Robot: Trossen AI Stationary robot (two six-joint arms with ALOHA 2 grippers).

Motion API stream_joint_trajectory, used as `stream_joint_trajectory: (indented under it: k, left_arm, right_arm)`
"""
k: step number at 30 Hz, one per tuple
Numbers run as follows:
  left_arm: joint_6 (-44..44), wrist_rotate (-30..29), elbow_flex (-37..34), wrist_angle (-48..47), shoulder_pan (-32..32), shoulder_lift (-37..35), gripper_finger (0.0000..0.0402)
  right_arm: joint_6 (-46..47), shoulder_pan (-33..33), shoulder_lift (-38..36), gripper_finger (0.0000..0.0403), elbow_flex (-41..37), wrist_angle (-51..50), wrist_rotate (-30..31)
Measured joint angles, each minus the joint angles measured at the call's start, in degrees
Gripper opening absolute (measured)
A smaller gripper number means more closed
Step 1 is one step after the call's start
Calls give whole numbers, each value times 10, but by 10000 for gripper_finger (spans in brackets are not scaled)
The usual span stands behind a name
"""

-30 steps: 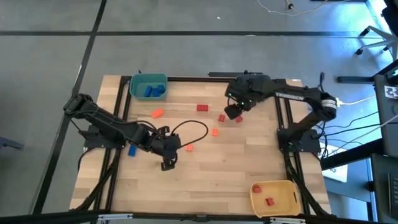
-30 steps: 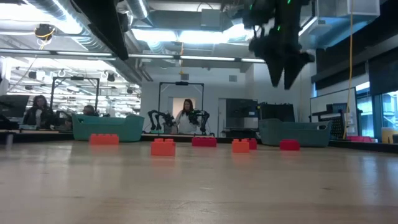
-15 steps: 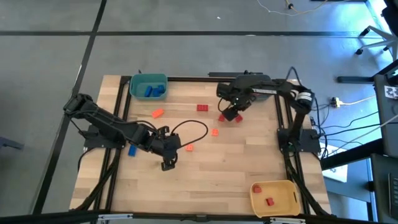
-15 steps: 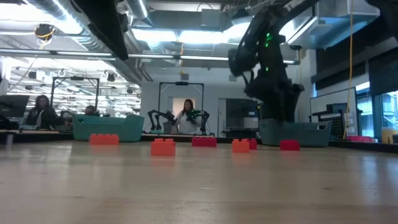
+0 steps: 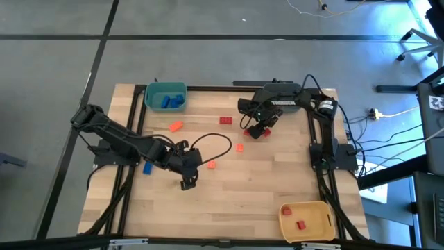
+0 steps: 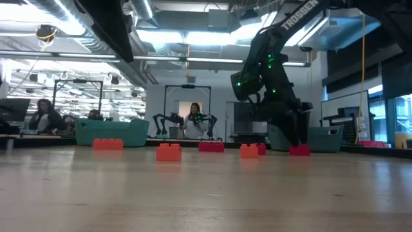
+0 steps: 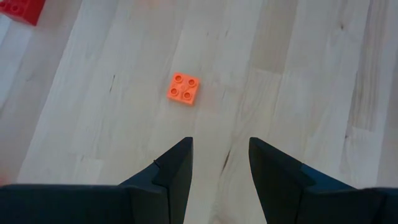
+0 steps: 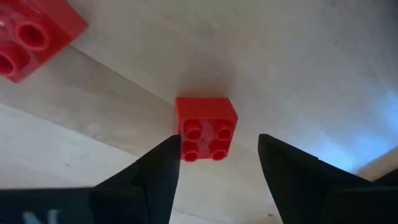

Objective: Sort & place blocks by color
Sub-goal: Put the red game piece into the yellow bin

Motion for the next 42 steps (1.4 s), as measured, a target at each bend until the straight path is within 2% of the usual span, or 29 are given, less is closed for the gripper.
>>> stream_joint_trajectory:
  k: [16,21,29,36,42]
  left_arm:
    - [2,-1,0,0,0,0,149]
    - [2,-1,0,0,0,0,149]
    - [2,-2,0,0,0,0,149]
    - [2,-2,0,0,0,0,149]
    - [4,-2,0,0,0,0,149]
  right_arm:
    - [-12,-12,3,218,0,39,-24]
    - [-12,-12,3,218,-1,-30,-24]
    - [-13,-12,3,218,-1,-41,-16]
    - [-40,-10,3,218,-1,-141,-26]
    - [-89,3,2,218,-6,-122,-30]
